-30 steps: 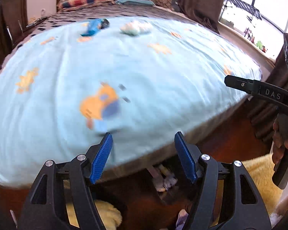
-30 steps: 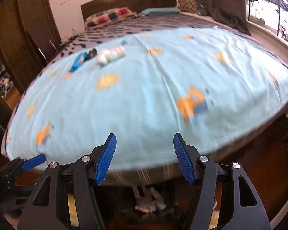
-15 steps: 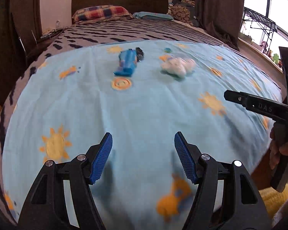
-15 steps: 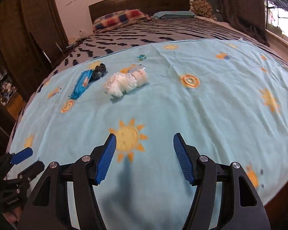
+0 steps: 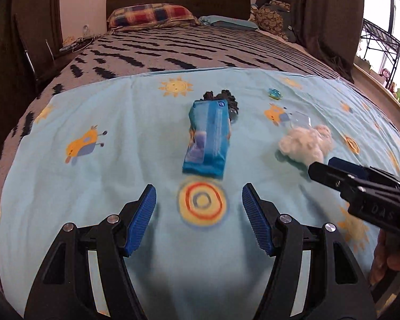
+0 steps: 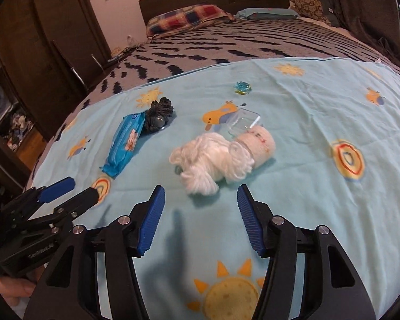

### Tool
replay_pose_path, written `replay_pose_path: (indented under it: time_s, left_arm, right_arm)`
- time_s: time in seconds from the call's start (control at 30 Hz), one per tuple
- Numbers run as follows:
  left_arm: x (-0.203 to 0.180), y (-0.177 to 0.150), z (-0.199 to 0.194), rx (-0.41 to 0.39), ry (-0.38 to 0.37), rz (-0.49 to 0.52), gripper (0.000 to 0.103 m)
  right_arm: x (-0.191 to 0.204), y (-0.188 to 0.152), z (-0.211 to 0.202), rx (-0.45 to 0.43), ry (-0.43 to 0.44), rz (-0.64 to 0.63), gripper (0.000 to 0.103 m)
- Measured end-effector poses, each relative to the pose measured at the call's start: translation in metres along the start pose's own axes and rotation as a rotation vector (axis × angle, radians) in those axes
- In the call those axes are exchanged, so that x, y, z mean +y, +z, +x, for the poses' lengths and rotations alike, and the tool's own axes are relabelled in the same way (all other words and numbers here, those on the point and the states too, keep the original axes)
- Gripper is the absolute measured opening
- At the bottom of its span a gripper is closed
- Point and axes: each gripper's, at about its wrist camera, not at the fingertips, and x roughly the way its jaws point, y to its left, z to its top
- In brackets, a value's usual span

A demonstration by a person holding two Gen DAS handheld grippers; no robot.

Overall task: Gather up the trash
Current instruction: 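Grasp the blue wrapper packet with the left tool while the right tool grasps the white yarn skein, then carry the packet with the left tool while the right tool carries the yarn down to the bin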

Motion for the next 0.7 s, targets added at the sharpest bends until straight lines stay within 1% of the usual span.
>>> replay_pose_path:
  time_s: [0.2, 0.3, 0.37, 0.43, 0.47, 0.5, 0.6, 0.7]
  left_arm:
    - [-0.001, 0.023, 0.034, 0.016, -0.012, 0.01, 0.063]
    - [0.001, 0.028, 0.054, 0.049, -0.029, 0.002, 0.062]
    - [0.002, 0.032, 0.057, 0.049, -0.04, -0.002, 0.062]
    - [0.004, 0.035, 0.058, 0.044, -0.054, -0.008, 0.051]
    - [0.005, 0.036, 0.058, 0.045, -0.056, -0.011, 0.042]
    - [0.006, 0.035, 0.057, 0.043, -0.055, -0.013, 0.039]
    - [0.004, 0.031, 0.05, 0.03, -0.048, -0.007, 0.038]
    - [0.0, 0.022, 0.039, 0.019, -0.045, 0.005, 0.037]
  right_arm:
    - [-0.008, 0.014, 0.022, 0.021, -0.027, 0.039, 0.057]
    - [-0.01, 0.019, 0.03, 0.028, -0.029, 0.038, 0.053]
    - [-0.01, 0.021, 0.033, 0.03, -0.031, 0.029, 0.05]
    - [-0.008, 0.021, 0.034, 0.03, -0.037, 0.019, 0.047]
    - [-0.007, 0.021, 0.033, 0.026, -0.039, 0.016, 0.044]
    - [-0.007, 0.02, 0.032, 0.022, -0.038, 0.015, 0.037]
    - [-0.007, 0.016, 0.027, 0.017, -0.037, 0.01, 0.033]
    - [-0.005, 0.007, 0.015, 0.006, -0.041, -0.002, 0.032]
